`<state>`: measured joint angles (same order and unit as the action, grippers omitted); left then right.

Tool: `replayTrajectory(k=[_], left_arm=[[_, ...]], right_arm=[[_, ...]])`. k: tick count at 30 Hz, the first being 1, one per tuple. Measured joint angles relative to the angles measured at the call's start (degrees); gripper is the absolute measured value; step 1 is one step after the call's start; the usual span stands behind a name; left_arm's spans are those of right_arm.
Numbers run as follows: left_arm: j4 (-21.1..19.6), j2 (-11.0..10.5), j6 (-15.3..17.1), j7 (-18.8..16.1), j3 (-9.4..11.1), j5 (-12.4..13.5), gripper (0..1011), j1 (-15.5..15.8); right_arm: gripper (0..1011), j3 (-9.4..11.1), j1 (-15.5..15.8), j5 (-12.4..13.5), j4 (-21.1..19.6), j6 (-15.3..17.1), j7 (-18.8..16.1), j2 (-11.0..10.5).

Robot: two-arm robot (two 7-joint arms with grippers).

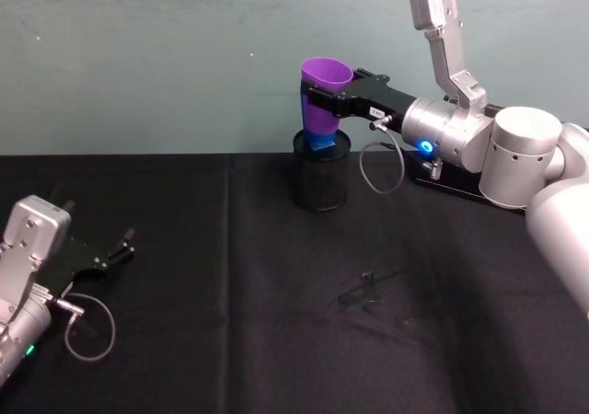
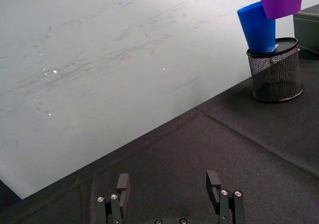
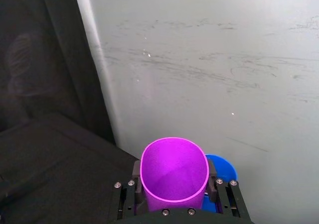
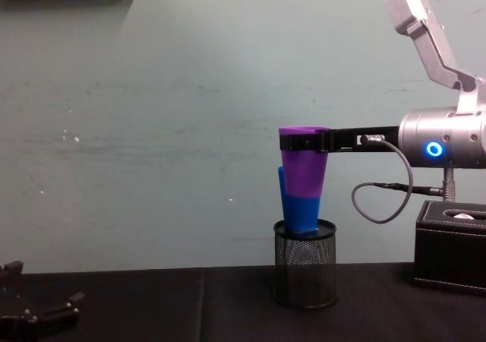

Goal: Pick up one cup with a gripper and tap it against the other cup.

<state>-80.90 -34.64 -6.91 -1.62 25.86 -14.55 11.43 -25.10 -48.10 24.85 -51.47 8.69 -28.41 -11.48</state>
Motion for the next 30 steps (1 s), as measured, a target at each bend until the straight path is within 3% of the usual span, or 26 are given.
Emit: replayTrajectory(k=[30], left_arm=[[0.00,0.00,0.00,0.00,0.00,0.00,1000,0.00]], right_arm=[[715,0.72,-0.79,-0.62,1.81,-0.67,-0.29,0.81]])
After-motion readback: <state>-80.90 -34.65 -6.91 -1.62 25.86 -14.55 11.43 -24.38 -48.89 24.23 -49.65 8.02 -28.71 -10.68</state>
